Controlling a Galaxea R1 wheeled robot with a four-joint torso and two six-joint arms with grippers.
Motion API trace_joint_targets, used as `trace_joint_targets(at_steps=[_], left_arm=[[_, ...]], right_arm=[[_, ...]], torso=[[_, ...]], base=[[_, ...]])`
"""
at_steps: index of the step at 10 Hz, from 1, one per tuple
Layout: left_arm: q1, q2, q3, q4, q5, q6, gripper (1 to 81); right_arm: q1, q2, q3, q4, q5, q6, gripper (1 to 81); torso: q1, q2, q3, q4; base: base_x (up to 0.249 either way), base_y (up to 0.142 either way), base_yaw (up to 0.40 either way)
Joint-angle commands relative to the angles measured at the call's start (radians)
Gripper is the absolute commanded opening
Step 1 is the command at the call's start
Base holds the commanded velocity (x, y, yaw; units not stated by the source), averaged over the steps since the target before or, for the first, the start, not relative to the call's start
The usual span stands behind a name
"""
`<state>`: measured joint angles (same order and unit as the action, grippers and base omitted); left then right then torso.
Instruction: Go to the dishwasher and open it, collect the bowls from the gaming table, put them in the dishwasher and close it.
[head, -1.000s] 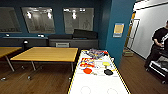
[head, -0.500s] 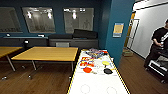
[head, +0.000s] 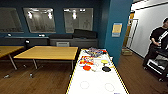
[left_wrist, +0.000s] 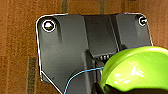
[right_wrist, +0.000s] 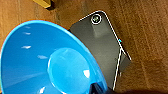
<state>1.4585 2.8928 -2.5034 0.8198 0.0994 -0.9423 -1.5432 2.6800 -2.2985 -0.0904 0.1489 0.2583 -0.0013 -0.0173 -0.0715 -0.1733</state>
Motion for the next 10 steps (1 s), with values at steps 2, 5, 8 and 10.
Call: trace_joint_targets(at_steps=[2,5,8,10], left_arm=[[-0.037,0.01,-0.014,0.009,0.042,0.007,1.0],[-0.031,0.025,-0.041,0.009,0.04,0.01,1.0],[-0.026,0.045,-0.068,0.01,0.04,0.013,1.0],[-0.025,0.048,-0.069,0.01,0.042,0.014,1.0]], right_arm=[[0.034,-0.01,-0.018,-0.014,-0.046,-0.002,1.0],[0.034,0.002,-0.03,-0.014,-0.046,-0.002,1.0],[0.034,0.016,-0.056,-0.014,-0.046,-0.002,1.0],[0.034,0.022,-0.064,-0.014,-0.046,-0.002,1.0]], torso=[[0.001,0.0,0.0,0.0],[0.001,0.0,0.0,0.0],[0.001,0.0,0.0,0.0],[0.001,0.0,0.0,0.0]], base=[[-0.136,0.0,0.0],[-0.143,0.0,0.0],[-0.162,0.0,0.0],[-0.172,0.0,0.0]])
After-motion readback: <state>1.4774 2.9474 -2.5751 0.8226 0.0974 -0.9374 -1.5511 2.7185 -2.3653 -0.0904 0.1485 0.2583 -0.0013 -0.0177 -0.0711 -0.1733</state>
